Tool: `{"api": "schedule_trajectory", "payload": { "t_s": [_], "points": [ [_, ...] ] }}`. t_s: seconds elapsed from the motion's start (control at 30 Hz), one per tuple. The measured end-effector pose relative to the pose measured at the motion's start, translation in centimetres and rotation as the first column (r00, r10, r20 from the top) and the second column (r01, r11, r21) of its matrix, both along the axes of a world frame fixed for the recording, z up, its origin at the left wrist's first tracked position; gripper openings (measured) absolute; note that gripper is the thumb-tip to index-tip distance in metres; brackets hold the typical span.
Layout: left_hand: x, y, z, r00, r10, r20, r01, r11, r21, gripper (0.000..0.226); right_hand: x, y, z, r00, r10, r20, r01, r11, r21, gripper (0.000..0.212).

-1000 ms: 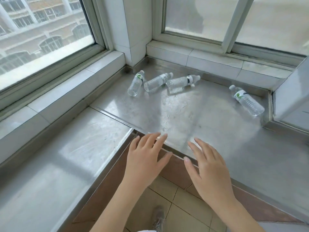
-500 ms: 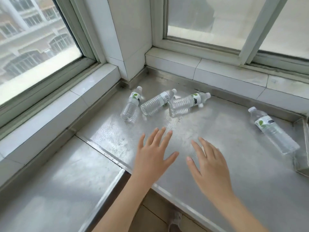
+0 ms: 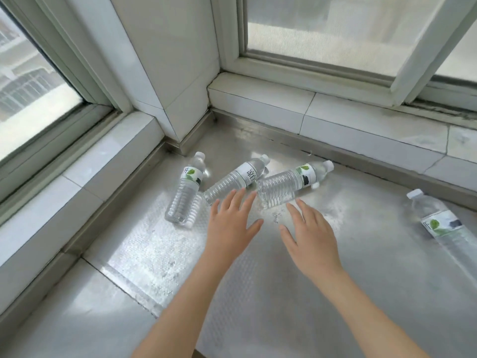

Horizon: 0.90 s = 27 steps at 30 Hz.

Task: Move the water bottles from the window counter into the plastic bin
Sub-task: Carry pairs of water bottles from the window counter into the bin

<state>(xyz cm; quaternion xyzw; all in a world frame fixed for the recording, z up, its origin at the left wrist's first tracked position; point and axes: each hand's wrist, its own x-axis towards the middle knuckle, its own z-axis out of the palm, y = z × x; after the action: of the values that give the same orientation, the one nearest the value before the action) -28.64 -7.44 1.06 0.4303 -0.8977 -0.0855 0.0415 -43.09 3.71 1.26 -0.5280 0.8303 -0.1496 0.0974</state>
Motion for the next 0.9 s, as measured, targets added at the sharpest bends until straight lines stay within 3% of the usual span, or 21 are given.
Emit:
{"api": "schedule_trajectory", "payload": {
  "t_s": [0.2,0.3,0.37,0.43,0.47,0.53,0.63,0.7,0.73,0.8,0.9],
  "points": [
    [-3.3,-8.9,-2.7,0.988,0.061,0.143,-0.070,0.995,0.066,0.069,-3.3,-9.7,-3.4,0.996,0.085,-0.007,-0.084,0.989,0.120,0.062],
    [-3.9,-11.1,-3.9,0.982,0.089,0.169,-0.107,0.989,0.098,0.069,-4.1,-11.7,-5.0,0.995,0.095,-0.008,-0.092,0.978,0.185,0.056],
    [-4.0,-11.8,-4.5,0.980,0.088,0.179,-0.116,0.982,0.151,0.073,-4.6,-11.5,-5.4,0.998,0.056,0.039,-0.057,0.998,0.010,0.037],
    [-3.9,-12.3,-5.0,0.982,0.091,0.165,-0.126,0.969,0.212,0.076,-4.9,-10.7,-5.9,0.974,-0.169,0.150,0.201,0.951,-0.234,0.026],
    [-3.9,-12.5,-5.1,0.983,0.095,0.157,-0.129,0.966,0.225,0.077,-4.9,-10.2,-6.0,0.906,-0.332,0.263,0.402,0.869,-0.288,0.033],
    [-4.1,-12.9,-5.2,0.984,0.099,0.146,-0.130,0.968,0.215,0.077,-4.9,-9.5,-6.2,0.620,-0.606,0.499,0.762,0.617,-0.197,0.064],
    [-4.5,-13.6,-5.3,0.985,0.094,0.144,-0.124,0.968,0.216,0.072,-5.4,-8.4,-6.7,0.333,-0.716,0.614,0.918,0.396,-0.036,0.095],
    [-4.6,-14.0,-5.2,0.987,0.106,0.117,-0.134,0.956,0.260,0.068,-5.5,-7.6,-6.7,0.126,-0.648,0.751,0.957,0.280,0.080,0.092],
    [-4.5,-14.1,-5.1,0.988,0.122,0.090,-0.143,0.948,0.285,0.067,-5.4,-7.2,-6.7,0.061,-0.600,0.798,0.958,0.259,0.122,0.081],
    [-4.3,-14.0,-4.9,0.986,0.164,0.017,-0.161,0.929,0.332,0.064,-5.4,-6.5,-6.8,0.033,-0.556,0.830,0.954,0.265,0.140,0.069],
    [-3.7,-12.4,-4.6,0.975,0.187,-0.121,-0.127,0.914,0.385,0.064,-5.2,-5.7,-6.1,0.014,-0.485,0.875,0.950,0.279,0.139,0.078]
  ]
}}
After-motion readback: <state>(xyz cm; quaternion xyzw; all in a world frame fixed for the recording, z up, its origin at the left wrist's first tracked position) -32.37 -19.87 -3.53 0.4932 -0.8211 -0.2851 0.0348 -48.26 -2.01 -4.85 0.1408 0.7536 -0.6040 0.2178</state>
